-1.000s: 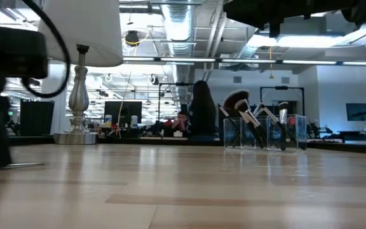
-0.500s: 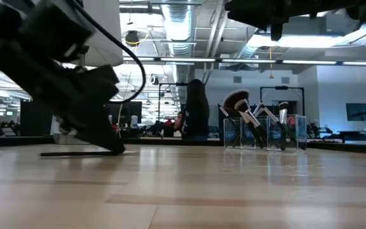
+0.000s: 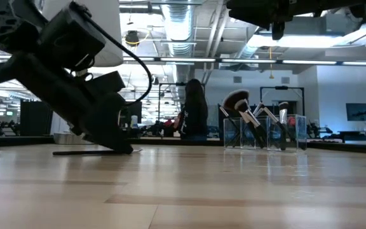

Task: Put items in baskets/containers
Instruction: Put the liner brush into the transparent organizer

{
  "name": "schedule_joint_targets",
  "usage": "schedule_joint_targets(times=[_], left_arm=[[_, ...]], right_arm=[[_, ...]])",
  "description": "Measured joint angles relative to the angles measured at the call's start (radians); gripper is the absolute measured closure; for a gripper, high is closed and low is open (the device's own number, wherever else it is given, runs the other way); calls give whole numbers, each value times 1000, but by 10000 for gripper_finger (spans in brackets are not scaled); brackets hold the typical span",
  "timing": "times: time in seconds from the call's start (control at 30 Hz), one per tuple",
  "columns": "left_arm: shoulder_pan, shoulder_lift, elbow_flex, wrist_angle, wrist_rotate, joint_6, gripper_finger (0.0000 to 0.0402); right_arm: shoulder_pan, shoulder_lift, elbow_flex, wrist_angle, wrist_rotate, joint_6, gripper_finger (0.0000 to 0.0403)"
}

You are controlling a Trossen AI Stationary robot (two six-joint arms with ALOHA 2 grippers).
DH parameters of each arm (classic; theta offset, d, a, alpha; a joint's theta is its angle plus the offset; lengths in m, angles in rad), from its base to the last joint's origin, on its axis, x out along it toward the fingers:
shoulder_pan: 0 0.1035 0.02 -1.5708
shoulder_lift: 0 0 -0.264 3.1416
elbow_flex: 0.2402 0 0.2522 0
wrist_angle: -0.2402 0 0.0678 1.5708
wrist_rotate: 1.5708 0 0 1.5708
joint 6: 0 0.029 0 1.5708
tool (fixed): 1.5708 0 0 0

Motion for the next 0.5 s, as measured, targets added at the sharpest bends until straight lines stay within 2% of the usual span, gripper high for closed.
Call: schedule_joint_targets(times=[0.07, 0.27, 0.5], left_arm=[[-17, 40, -10, 42, -34, -41, 303], [-116, 181, -26, 153, -249, -150, 308], [-142, 185, -30, 157, -257, -179, 309]], right_arm=[[-1, 0, 0, 0, 0, 0, 301], [-4, 0, 0, -6, 1, -6, 301], [-4, 0, 0, -6, 2, -9, 301]])
